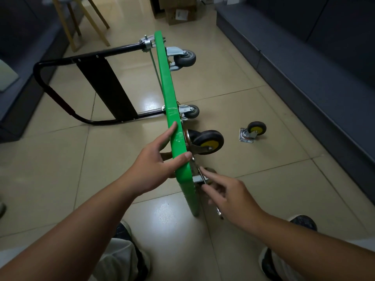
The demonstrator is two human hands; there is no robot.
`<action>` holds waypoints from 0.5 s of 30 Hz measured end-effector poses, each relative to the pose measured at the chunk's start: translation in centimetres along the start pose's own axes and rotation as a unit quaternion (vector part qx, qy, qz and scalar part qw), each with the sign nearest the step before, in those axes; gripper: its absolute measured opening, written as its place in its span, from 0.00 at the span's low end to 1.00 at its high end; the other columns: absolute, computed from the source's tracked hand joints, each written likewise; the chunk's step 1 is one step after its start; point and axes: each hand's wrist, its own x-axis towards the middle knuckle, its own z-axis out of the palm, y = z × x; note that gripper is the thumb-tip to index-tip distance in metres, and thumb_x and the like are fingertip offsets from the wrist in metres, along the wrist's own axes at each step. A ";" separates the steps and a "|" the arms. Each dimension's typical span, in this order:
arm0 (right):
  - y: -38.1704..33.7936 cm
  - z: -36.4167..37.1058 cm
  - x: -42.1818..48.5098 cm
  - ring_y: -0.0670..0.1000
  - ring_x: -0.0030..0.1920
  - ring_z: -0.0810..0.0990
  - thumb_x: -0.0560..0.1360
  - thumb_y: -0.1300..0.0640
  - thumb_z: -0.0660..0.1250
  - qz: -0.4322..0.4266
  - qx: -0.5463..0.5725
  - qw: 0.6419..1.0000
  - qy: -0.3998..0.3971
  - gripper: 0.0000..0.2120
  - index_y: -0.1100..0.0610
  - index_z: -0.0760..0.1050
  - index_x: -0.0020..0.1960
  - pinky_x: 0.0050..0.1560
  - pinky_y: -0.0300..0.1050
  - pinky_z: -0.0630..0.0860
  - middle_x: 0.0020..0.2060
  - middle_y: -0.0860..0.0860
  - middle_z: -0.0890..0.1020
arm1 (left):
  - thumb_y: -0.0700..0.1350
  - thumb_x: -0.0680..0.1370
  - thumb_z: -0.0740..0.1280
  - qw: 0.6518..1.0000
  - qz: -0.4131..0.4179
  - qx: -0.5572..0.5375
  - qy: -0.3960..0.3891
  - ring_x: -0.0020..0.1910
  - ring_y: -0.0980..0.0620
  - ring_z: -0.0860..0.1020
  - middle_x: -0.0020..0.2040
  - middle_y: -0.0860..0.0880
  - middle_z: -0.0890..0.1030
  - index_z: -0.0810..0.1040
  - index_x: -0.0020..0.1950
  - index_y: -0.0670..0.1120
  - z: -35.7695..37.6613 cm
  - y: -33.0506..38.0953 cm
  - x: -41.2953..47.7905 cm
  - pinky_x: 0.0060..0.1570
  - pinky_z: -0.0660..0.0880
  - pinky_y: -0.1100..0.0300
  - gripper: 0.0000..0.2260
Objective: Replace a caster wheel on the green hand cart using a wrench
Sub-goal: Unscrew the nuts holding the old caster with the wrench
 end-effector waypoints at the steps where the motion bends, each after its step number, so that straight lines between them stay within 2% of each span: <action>1: -0.9 -0.5 -0.5 0.50 0.34 0.82 0.79 0.61 0.69 0.030 0.036 0.999 0.004 0.22 0.43 0.74 0.68 0.38 0.38 0.78 0.34 0.51 0.82 | 0.49 0.72 0.75 1.000 0.001 -0.002 0.001 0.55 0.50 0.85 0.75 0.59 0.65 0.60 0.79 0.66 0.1 0.0 0.0 0.45 0.85 0.48 0.40; 4: -4.5 -1.4 -0.5 0.53 0.31 0.81 0.78 0.62 0.69 0.128 0.185 0.974 0.021 0.15 0.48 0.77 0.62 0.32 0.40 0.77 0.36 0.62 0.84 | 0.46 0.74 0.75 1.000 0.003 -0.002 0.011 0.54 0.51 0.85 0.75 0.58 0.66 0.60 0.79 0.66 0.3 0.0 -0.1 0.45 0.85 0.48 0.38; 7: -7.7 -1.9 0.5 0.51 0.28 0.78 0.78 0.62 0.69 0.175 0.273 0.946 0.027 0.07 0.54 0.80 0.54 0.30 0.38 0.77 0.35 0.60 0.82 | 0.46 0.75 0.75 1.000 0.003 0.008 0.016 0.54 0.53 0.85 0.76 0.57 0.68 0.60 0.79 0.66 0.4 0.1 -0.2 0.44 0.85 0.49 0.38; 11: -9.9 -2.0 1.8 0.49 0.26 0.76 0.79 0.61 0.70 0.226 0.282 0.932 -0.005 0.04 0.58 0.81 0.53 0.26 0.37 0.74 0.32 0.57 0.81 | 0.45 0.76 0.74 1.000 0.003 0.015 0.016 0.52 0.55 0.85 0.75 0.58 0.67 0.59 0.80 0.64 0.3 0.2 -0.3 0.42 0.84 0.53 0.38; 15: -10.5 -2.5 2.9 0.47 0.25 0.74 0.78 0.60 0.70 0.250 0.250 0.935 -0.022 0.05 0.61 0.81 0.52 0.25 0.36 0.71 0.29 0.54 0.79 | 0.45 0.75 0.74 1.000 0.002 0.011 0.011 0.52 0.54 0.85 0.71 0.60 0.68 0.59 0.80 0.64 0.3 0.3 -0.3 0.43 0.84 0.51 0.38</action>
